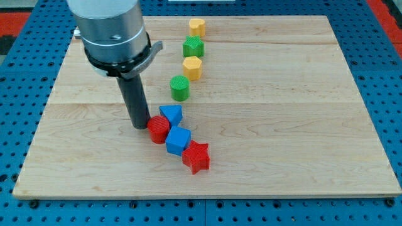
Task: Place the red circle below to the blue triangle
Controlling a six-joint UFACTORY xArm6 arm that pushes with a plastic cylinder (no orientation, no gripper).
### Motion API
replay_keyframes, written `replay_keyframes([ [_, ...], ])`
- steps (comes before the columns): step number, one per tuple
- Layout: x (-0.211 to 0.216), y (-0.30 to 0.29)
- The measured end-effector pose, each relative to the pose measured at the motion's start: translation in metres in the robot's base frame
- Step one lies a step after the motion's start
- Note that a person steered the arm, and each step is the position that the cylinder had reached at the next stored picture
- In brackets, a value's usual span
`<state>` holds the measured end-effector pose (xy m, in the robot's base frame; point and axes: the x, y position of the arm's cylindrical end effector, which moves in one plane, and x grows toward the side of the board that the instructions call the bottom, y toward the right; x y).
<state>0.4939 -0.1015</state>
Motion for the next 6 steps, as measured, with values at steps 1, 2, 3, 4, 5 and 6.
replay_keyframes([
  [1, 0.009, 0.006],
  [2, 0.013, 0.004],
  [3, 0.025, 0.000],
  [4, 0.041, 0.000],
  [5, 0.041, 0.000],
  [6, 0.040, 0.000],
])
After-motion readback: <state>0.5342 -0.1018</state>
